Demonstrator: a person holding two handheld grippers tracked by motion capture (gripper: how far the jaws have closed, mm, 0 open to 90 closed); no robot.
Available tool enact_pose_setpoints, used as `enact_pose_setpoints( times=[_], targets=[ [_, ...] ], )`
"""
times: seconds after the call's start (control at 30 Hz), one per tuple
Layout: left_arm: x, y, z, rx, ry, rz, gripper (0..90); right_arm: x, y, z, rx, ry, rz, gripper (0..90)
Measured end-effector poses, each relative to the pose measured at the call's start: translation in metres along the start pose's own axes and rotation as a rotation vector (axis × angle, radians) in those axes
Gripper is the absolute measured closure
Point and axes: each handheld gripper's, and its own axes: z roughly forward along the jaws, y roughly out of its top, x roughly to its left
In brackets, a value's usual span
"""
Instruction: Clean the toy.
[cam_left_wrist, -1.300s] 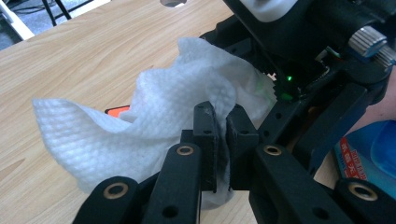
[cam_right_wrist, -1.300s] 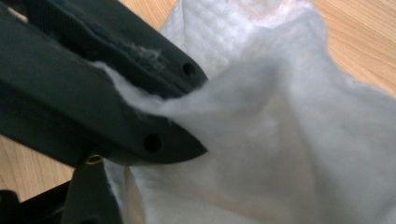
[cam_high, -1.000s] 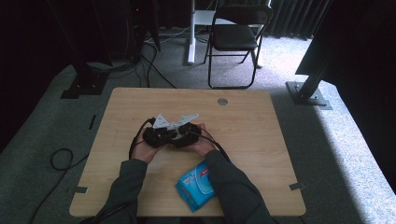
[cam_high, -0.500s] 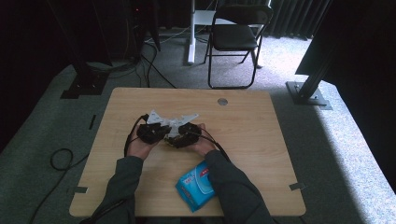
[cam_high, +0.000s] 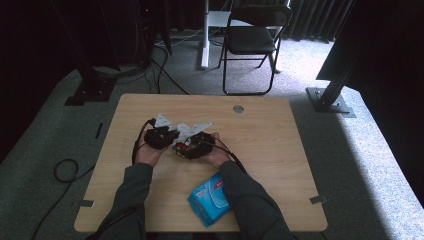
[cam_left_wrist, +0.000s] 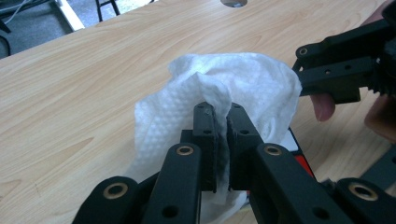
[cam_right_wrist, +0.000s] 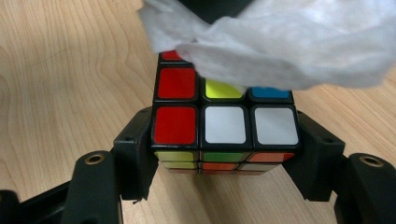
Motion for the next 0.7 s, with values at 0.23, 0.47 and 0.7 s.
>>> enact_pose_setpoints(
  times=[0.23,0.47,0.7],
  targets=[
    [-0.007,0.003,0.007,0.01,-0.021,0.019,84.9,0.001,0.0,0.001,0.005,0.007,-0.009,34.2],
    [-0.019,0.003,0.013,0.02,-0.062,0.045,84.9,0.001,0.0,0.001,0.008,0.004,-0.012,34.2],
    [-0.029,0.003,0.014,0.012,-0.108,0.06,84.9,0.001,0.0,0.001,0.001,0.009,-0.001,34.2]
  ],
)
